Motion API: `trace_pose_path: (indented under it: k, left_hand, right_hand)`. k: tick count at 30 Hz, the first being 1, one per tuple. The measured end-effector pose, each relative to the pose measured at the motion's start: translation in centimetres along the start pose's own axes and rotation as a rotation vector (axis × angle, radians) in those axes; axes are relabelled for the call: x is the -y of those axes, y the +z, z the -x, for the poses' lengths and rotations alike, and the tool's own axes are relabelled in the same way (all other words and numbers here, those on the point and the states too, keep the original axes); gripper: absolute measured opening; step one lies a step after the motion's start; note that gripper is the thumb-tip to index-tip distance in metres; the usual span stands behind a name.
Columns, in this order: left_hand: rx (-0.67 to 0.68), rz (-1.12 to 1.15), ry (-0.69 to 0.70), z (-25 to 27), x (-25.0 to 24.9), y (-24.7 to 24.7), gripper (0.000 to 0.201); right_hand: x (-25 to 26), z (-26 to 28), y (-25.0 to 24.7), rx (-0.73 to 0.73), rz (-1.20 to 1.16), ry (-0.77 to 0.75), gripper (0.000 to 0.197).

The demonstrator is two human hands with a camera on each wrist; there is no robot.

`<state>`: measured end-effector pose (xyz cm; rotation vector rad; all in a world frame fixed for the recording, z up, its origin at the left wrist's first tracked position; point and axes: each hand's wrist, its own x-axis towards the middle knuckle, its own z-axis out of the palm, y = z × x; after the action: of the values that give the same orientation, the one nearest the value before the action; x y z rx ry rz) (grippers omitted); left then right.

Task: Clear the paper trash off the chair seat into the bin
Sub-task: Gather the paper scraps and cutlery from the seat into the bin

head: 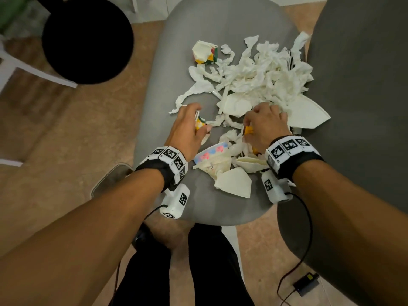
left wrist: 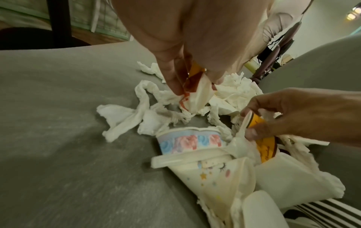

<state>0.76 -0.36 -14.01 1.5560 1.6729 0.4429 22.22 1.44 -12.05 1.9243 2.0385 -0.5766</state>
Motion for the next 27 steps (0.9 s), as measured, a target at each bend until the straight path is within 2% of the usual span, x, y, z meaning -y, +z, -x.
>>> trace_pose_path:
  k: [3, 8, 12, 15, 18, 21, 24, 27]
  left_hand:
    - [-0.048, 0.056, -0.006, 0.4, 0.4, -0.5, 0.045]
    - [-0.130, 0.145, -0.005, 1.1, 1.2, -1.6, 0.044]
    - [-0.183, 0.178, -0.014, 2.0, 2.4, -2.7, 0.042]
    - [-0.211, 0.177, -0.050, 3.1, 4.3, -4.0, 0.046]
    - [-0.250, 0.204, -0.110, 5.2, 7.0, -5.5, 0.048]
    - [-0.339, 0.231, -0.190, 8.1, 10.9, -7.5, 0.049]
    - [-0.422, 0.220, -0.279, 11.5, 15.7, -9.5, 0.048]
    - [-0.436, 0.187, -0.373, 14.3, 20.2, -10.6, 0.050]
  right_hand:
    - [0.8, -0.2, -1.2, -0.051, -0.150, 0.017, 0.025]
    - [2.2, 0.0, -3.0, -0.109, -0.493, 0.008, 0.032]
    - [4.6, 0.7, -3.5, -0.271, -0.585, -0.008, 0.031]
    - [8.1, 1.3, -3.1, -0.311, -0.668, -0.046, 0.031]
    - [13.0, 2.0, -1.6, -0.248, -0.737, -0.079, 0.025]
    - [18.8, 3.0, 0.7, -0.086, -0.744, -0.088, 0.016]
    - [24.9, 4.4, 3.4, 0.035, -0.741, -0.158, 0.020]
    - [29.3, 5.3, 6.1, 0.099, -0.731, -0.187, 0.024]
